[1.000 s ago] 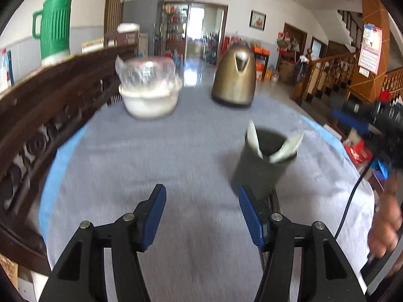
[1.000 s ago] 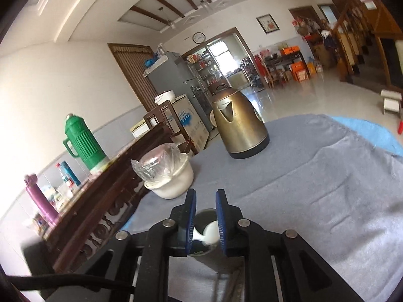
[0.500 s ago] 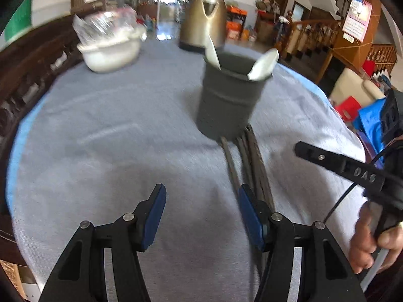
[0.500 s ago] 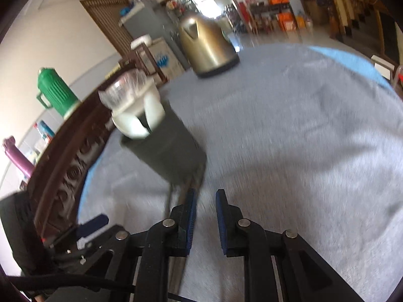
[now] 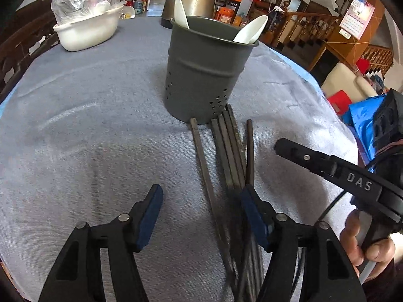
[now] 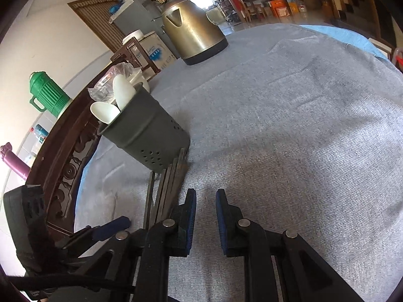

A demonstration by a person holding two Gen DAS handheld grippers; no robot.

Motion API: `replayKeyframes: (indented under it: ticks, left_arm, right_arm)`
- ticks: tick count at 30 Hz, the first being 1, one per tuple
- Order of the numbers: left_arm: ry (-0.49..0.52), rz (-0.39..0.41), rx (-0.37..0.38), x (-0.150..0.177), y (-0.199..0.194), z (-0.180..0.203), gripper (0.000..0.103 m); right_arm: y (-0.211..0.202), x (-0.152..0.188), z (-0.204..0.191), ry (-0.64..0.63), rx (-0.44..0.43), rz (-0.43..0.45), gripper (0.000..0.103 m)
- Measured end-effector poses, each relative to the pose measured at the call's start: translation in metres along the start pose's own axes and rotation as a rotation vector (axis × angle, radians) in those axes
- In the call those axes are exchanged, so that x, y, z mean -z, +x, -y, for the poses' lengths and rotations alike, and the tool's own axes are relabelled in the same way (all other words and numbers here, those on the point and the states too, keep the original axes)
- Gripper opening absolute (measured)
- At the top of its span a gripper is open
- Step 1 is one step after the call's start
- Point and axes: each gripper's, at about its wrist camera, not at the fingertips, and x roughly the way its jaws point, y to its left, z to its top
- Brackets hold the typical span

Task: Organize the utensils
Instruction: 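Grasp one dark chopstick with each tool from the bundle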

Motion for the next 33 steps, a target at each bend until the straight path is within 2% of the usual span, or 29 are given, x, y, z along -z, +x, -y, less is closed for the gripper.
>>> replayKeyframes:
  ticks: [7, 13, 19, 21, 24, 29, 33]
  left_arm:
    - [0.022, 0.007, -0.011, 0.003, 0.002, 0.009, 0.066]
    - [-0.039, 0.008, 0.024, -0.004, -0.007, -0.012, 0.066]
    - [-0.054, -0.019, -0.01, -0.027, -0.003, -0.027, 0.066]
    - [-0.051, -0.032, -0.016, -0.034, 0.002, -0.028, 0.064]
    - [-0.057, -0.049, -0.009, -0.042, 0.008, -0.028, 0.056]
    - [-0.042, -0.069, -0.035, -0.053, 0.019, -0.022, 0.052]
    - [-0.02, -0.06, -0.05, -0.056, 0.022, -0.013, 0.052]
  right_arm:
    - [0.008, -0.002, -0.004, 0.014, -0.013, -0.018, 0.018]
    - [0.02, -0.01, -0.01, 0.067, -0.031, -0.081, 0.018]
    - [0.043, -0.02, -0.018, 0.122, 0.044, -0.176, 0.017]
    - [0.046, -0.024, -0.022, 0.128, 0.082, -0.174, 0.012]
    - [0.048, -0.027, -0.027, 0.099, 0.124, -0.152, 0.008]
    - [0.042, -0.027, -0.027, 0.037, 0.171, -0.113, 0.008]
    - [0.038, -0.03, -0.025, -0.039, 0.268, -0.099, 0.008]
